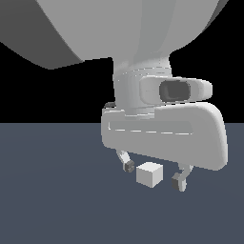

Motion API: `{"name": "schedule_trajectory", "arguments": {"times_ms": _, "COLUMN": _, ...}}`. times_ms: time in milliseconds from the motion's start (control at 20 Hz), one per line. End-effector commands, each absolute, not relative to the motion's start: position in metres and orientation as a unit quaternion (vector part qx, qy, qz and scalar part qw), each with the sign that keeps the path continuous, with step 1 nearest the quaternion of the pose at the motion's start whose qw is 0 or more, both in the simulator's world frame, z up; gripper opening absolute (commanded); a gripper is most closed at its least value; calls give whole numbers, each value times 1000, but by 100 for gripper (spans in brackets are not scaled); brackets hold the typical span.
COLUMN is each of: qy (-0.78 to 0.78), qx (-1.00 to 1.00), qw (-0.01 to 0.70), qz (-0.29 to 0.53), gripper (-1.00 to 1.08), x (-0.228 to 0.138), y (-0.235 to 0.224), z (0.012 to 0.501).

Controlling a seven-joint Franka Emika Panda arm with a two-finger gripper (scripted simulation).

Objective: Plug the charger into the wall socket.

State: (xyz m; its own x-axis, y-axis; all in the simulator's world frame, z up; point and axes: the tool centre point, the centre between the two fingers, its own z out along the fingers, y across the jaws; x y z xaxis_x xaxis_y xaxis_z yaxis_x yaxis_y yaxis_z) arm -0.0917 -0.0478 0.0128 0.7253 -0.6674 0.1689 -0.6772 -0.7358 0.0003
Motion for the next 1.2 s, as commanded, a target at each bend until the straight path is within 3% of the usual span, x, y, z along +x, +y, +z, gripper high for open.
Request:
{"name": "schedule_trajectory", "arguments": {"times_ms": 0, "qy": -362, "qx": 928, "qw": 31, "qz": 79, "gripper": -100, "x": -91, "y": -48, "z": 12}}
{"name": "schedule_trajectory", "arguments": {"times_ms": 1150, "qy": -302, "qx": 949, "qw": 27, "qz": 83, "gripper": -100, "x": -70, "y": -49, "z": 32}}
